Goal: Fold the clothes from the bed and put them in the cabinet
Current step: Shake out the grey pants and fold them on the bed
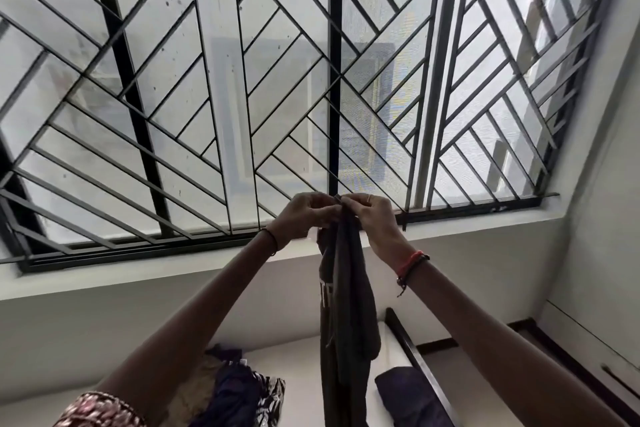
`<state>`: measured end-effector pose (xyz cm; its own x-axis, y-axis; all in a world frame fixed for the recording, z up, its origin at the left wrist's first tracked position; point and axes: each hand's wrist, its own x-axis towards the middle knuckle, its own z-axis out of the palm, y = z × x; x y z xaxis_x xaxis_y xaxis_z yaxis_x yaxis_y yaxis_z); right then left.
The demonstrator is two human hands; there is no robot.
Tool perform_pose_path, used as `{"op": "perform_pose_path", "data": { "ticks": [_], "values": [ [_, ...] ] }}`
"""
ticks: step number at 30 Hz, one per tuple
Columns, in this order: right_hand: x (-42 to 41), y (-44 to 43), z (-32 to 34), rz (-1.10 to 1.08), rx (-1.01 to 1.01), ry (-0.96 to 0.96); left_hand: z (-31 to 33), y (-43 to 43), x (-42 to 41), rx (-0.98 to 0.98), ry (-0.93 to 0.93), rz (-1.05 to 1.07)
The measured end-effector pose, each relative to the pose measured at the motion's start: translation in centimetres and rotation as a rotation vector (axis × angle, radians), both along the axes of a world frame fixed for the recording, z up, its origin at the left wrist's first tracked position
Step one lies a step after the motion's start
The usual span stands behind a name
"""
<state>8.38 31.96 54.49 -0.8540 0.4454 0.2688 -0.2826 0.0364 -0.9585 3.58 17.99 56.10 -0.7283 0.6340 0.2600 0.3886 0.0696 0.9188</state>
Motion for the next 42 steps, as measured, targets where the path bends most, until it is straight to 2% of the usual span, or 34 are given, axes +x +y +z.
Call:
{"op": "perform_pose_path", "data": {
  "ticks": [5, 7, 11, 14, 16, 19, 24, 30, 32, 36, 40, 42],
  "values": [
    [1.0, -0.1, 1.2, 0.144, -0.141, 0.069, 0.7, 0.9, -1.0, 0.063, 0.236, 0.17],
    [1.3, 0.1, 1.8, 0.217, -0.215, 0.099, 1.0, 1.0, -1.3, 0.031, 0.352, 0.173],
    [1.8, 0.7, 2.3, 0.267, -0.243, 0.136, 1.8, 1.7, -0.9, -0.008, 0.315, 0.06],
    [2.1, 1.3, 1.6, 0.293, -0.21, 0.167, 2.9, 1.8, -0.9, -0.039, 0.408, 0.064],
    [2.3, 1.7, 0.5, 0.319, -0.127, 0.18, 3.9, 1.7, -0.9, -0.041, 0.464, 0.045],
    [2.3, 1.9, -1.5, 0.333, 0.138, 0.135, 5.9, 1.5, -0.9, -0.055, 0.555, 0.014],
    [1.9, 2.4, -4.0, 0.197, 0.5, 0.07, 8.9, 0.7, -1.1, -0.093, 0.679, 0.003],
    [1.8, 3.6, -6.2, 0.035, 0.502, 0.101, 10.1, -1.1, -2.3, -0.048, 0.679, 0.082],
    [2.1, 3.8, -6.6, -0.061, 0.609, 0.164, 10.5, -1.7, -2.9, -0.007, 0.666, 0.144],
    [2.1, 4.3, -8.9, -0.2, 0.966, 0.286, 11.4, -2.6, -3.7, 0.075, 0.619, 0.217],
    [2.5, 4.1, -9.8, -0.109, 1.042, 0.109, 12.4, -3.0, -3.8, 0.1, 0.615, 0.246],
    [2.0, 4.1, -10.9, -0.111, 0.956, 0.109, 12.9, -3.0, -4.1, 0.113, 0.609, 0.261]
  ]
}}
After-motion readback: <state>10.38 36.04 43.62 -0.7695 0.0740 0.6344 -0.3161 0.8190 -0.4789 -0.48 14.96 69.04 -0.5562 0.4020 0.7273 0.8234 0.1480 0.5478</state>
